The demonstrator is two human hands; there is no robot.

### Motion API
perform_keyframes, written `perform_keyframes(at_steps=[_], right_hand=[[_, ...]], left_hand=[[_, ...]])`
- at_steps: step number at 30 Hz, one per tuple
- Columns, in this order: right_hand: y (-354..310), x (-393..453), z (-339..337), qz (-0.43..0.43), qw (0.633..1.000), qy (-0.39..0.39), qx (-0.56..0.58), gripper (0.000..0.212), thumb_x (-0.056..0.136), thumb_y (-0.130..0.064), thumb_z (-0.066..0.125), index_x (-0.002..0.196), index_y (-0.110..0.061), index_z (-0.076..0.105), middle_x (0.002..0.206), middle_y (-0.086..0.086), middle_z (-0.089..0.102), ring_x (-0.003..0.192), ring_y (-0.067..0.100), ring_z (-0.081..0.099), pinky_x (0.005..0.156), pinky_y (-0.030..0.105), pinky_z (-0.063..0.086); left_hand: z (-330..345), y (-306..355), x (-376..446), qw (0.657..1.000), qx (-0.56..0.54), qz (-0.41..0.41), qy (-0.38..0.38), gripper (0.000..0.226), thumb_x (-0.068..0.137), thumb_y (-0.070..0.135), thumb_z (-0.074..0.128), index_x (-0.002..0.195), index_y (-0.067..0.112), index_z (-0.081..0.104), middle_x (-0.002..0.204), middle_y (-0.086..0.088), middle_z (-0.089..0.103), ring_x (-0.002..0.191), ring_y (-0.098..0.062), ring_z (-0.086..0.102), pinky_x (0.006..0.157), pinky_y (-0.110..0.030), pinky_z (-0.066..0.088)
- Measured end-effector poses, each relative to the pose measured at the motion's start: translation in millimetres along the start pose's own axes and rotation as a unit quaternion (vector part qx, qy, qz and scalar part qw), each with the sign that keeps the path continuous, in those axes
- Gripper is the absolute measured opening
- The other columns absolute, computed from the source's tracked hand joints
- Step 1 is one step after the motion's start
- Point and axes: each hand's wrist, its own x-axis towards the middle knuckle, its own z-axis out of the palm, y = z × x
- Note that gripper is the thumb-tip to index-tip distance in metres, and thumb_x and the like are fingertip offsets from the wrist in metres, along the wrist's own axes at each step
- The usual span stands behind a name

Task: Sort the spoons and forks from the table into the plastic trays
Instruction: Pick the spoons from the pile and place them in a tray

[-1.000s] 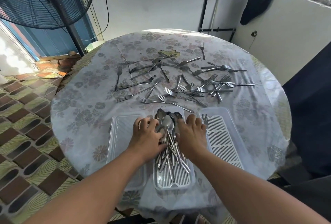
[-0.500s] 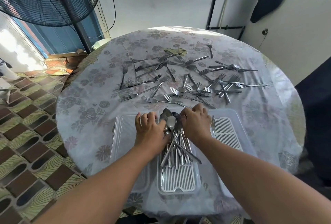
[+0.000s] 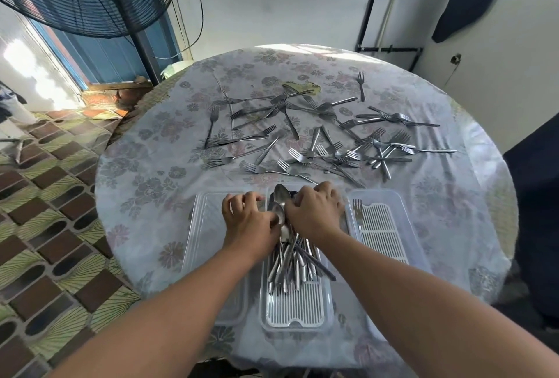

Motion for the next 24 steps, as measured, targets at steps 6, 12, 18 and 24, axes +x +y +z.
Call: perform_keyframes(at_steps=[6,12,18,24], right_hand=[[-13.0,-3.4,-14.7,-0.034,0.997,0.048,0.047,0.033,0.087,-0.049,0.047,0.069,-0.023,0.057,0.093,-0.001,0.059,0.096,0.023,0.055,0.095,0.046,0.035],[-21.3,-4.5,-4.5,-0.053,0.998,-0.013,0.027,0.055,0.095,-0.063,0.037,0.078,-0.026,0.074,0.103,0.005,0.066,0.11,0.026,0.056,0.098,0.048,0.032],[5.2,-24.0,-6.5,-0.08,0.996,0.013,-0.042,0.031,0.096,-0.052,0.048,0.105,-0.03,0.067,0.114,0.002,0.054,0.117,0.026,0.048,0.099,0.046,0.031],[29.8,-45.7,-4.8,-0.13,0.977,-0.009,-0.167,0.046,0.093,-0.068,0.039,0.092,-0.033,0.07,0.114,0.0,0.044,0.117,0.023,0.041,0.095,0.045,0.024]], left_hand=[[-2.1,-5.4,-1.6,0.993,-0.083,-0.008,0.086,0.034,0.096,0.058,0.054,0.085,0.032,0.073,0.114,0.0,0.046,0.109,-0.024,0.028,0.107,-0.049,0.022],[-6.1,6.9,-4.0,0.996,-0.072,-0.043,-0.001,0.032,0.08,0.066,0.061,0.1,0.042,0.072,0.124,0.005,0.039,0.119,-0.026,0.027,0.115,-0.044,0.011],[6.9,0.0,-12.4,0.999,-0.001,-0.041,0.003,0.031,0.085,0.065,0.062,0.095,0.035,0.067,0.127,-0.002,0.034,0.12,-0.03,0.024,0.116,-0.051,0.013],[-0.9,-4.6,-15.4,0.997,0.071,0.021,0.019,0.042,0.081,0.073,0.064,0.103,0.037,0.071,0.135,-0.007,0.041,0.127,-0.032,0.024,0.119,-0.054,0.006]])
